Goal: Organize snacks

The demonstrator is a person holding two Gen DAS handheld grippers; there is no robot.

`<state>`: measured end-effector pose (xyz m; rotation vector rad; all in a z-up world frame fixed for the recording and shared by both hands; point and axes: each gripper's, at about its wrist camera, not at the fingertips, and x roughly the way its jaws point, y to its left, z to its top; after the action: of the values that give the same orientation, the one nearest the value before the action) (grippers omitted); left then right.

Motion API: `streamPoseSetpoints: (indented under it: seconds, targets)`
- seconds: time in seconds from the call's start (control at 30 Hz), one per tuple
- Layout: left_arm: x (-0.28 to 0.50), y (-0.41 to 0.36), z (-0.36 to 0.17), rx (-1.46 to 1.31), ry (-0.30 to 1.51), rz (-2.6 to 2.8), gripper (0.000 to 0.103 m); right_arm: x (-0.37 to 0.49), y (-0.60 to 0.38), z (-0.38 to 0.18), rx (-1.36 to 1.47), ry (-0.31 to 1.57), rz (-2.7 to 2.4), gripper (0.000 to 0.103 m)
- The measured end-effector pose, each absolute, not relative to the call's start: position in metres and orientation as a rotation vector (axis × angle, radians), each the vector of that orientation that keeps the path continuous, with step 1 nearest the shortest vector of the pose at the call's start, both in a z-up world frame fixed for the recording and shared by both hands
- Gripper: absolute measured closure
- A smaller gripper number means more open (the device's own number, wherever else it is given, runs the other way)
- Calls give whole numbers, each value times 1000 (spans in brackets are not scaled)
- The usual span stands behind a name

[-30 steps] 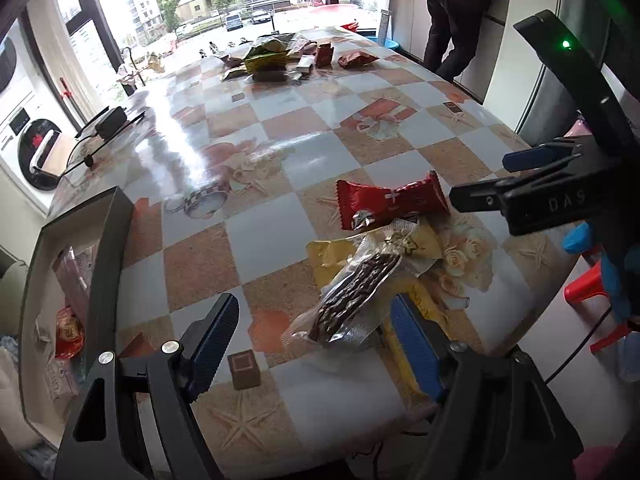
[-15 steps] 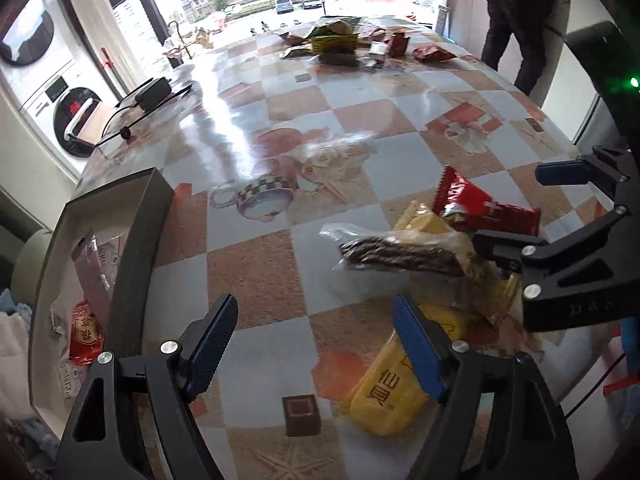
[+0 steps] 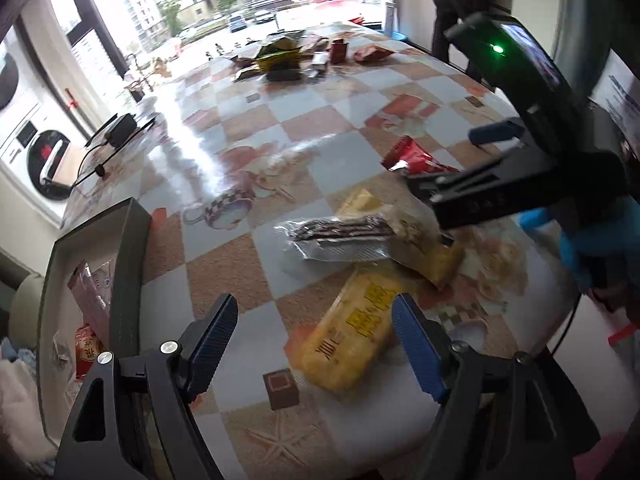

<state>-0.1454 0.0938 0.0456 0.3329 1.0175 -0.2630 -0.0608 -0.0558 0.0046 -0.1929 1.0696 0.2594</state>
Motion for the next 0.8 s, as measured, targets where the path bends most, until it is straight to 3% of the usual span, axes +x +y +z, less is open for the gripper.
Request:
streamPoseSetpoints:
  seconds: [0.2,0.53,0.67,0.8]
  targets:
    - [-141,81,20,406,1078,-247,20,-67,-57,4,-188,1018,268,0]
    - [-104,141,14,129,1124,4,20,-67,-59,4,-188,1006,276,0]
    - [-101,139,12,98,1114,-14,16,-66,-58,4,-189,1002,276,0]
    - [-95,131,10,127,1074,-63,6,-66,-58,4,-189,1001,276,0]
